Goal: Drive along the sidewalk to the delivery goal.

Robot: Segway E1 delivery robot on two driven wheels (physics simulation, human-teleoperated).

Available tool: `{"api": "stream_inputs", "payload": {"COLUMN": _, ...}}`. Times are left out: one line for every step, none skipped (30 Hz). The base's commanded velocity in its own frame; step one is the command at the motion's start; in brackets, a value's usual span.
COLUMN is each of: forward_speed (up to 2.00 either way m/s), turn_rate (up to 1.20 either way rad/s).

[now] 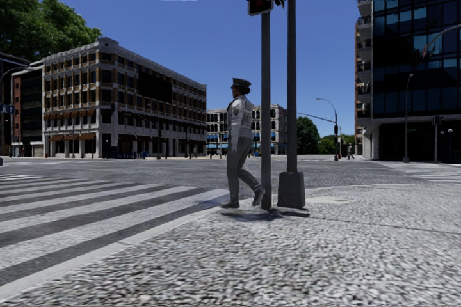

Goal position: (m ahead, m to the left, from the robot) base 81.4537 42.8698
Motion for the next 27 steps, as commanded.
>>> {"api": "stream_inputs", "payload": {"forward_speed": 1.55, "turn_rate": 0.52}}
{"api": "stream_inputs", "payload": {"forward_speed": 1.55, "turn_rate": 0.52}}
{"api": "stream_inputs", "payload": {"forward_speed": 1.55, "turn_rate": 0.54}}
{"api": "stream_inputs", "payload": {"forward_speed": 1.55, "turn_rate": 0.54}}
{"api": "stream_inputs", "payload": {"forward_speed": 1.55, "turn_rate": 0.57}}
{"api": "stream_inputs", "payload": {"forward_speed": 1.55, "turn_rate": 0.61}}
{"api": "stream_inputs", "payload": {"forward_speed": 1.55, "turn_rate": 0.63}}
{"api": "stream_inputs", "payload": {"forward_speed": 1.55, "turn_rate": 0.63}}
{"api": "stream_inputs", "payload": {"forward_speed": 1.55, "turn_rate": 0.66}}
{"api": "stream_inputs", "payload": {"forward_speed": 1.55, "turn_rate": 0.67}}
{"api": "stream_inputs", "payload": {"forward_speed": 1.55, "turn_rate": 0.67}}
{"api": "stream_inputs", "payload": {"forward_speed": 1.55, "turn_rate": 0.67}}
{"api": "stream_inputs", "payload": {"forward_speed": 1.55, "turn_rate": 0.68}}
{"api": "stream_inputs", "payload": {"forward_speed": 1.55, "turn_rate": 0.68}}
{"api": "stream_inputs", "payload": {"forward_speed": 1.55, "turn_rate": 0.69}}
{"api": "stream_inputs", "payload": {"forward_speed": 1.55, "turn_rate": 0.69}}
{"api": "stream_inputs", "payload": {"forward_speed": 1.55, "turn_rate": 0.72}}
{"api": "stream_inputs", "payload": {"forward_speed": 1.55, "turn_rate": 0.75}}
{"api": "stream_inputs", "payload": {"forward_speed": 1.55, "turn_rate": 0.75}}
{"api": "stream_inputs", "payload": {"forward_speed": 1.55, "turn_rate": 0.75}}
{"api": "stream_inputs", "payload": {"forward_speed": 1.55, "turn_rate": 0.76}}
{"api": "stream_inputs", "payload": {"forward_speed": 1.55, "turn_rate": 0.76}}
{"api": "stream_inputs", "payload": {"forward_speed": 1.55, "turn_rate": 0.76}}
{"api": "stream_inputs", "payload": {"forward_speed": 1.55, "turn_rate": 0.76}}
{"api": "stream_inputs", "payload": {"forward_speed": 1.55, "turn_rate": 0.76}}
{"api": "stream_inputs", "payload": {"forward_speed": 1.55, "turn_rate": 0.76}}
{"api": "stream_inputs", "payload": {"forward_speed": 1.55, "turn_rate": 0.76}}
